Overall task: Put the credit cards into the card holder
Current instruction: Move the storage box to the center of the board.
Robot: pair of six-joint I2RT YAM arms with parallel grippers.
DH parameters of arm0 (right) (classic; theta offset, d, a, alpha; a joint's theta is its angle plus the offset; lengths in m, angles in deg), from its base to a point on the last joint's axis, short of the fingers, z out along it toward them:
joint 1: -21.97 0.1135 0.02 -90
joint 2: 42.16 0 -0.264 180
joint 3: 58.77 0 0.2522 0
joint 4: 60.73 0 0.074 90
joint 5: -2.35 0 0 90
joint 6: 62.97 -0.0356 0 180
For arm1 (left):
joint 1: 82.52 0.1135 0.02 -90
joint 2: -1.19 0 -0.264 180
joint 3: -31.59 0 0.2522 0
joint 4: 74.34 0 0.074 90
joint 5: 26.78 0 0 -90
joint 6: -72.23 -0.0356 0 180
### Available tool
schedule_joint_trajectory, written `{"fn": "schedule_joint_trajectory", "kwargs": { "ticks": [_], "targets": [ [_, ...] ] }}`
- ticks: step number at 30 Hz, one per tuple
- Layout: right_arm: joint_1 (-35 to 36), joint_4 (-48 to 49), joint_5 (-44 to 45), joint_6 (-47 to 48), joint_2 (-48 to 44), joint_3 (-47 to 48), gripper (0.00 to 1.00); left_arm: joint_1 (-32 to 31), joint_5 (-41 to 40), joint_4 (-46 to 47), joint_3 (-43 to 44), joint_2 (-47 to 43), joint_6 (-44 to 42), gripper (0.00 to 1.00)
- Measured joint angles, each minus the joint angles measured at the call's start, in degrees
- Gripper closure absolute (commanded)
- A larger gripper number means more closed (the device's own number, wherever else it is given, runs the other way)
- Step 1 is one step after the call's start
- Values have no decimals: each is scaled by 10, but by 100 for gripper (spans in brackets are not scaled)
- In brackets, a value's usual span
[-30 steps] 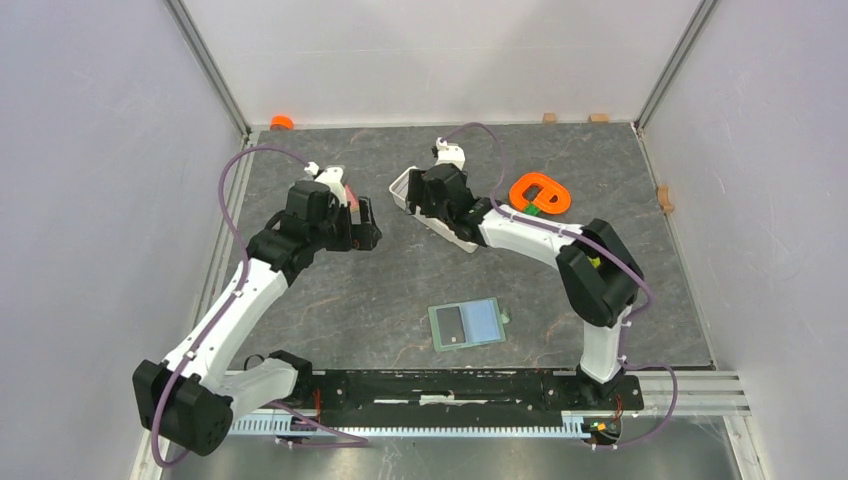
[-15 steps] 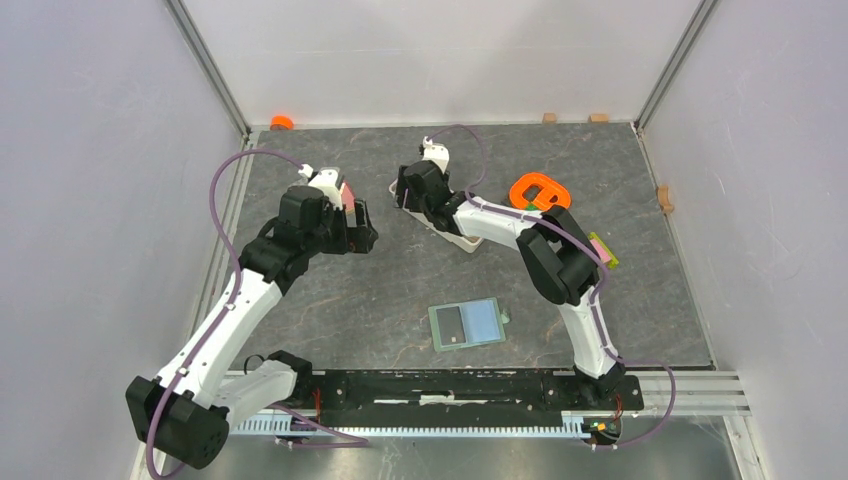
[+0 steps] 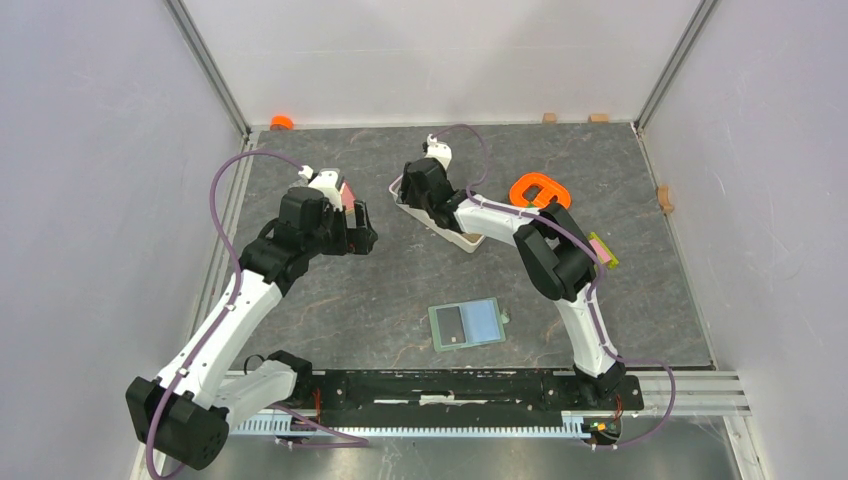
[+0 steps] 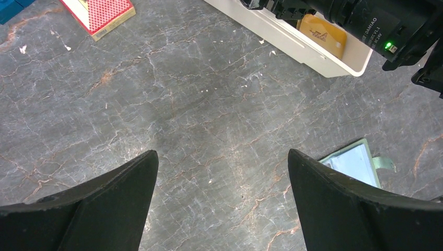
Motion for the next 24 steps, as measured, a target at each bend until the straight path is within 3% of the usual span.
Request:
{"fn": "schedule_joint_trajectory", "kwargs": {
  "ticks": [24],
  "targets": [
    [-4, 15, 5, 2, -1, -6, 64, 0, 0, 0, -6, 0, 0, 0]
  ]
}}
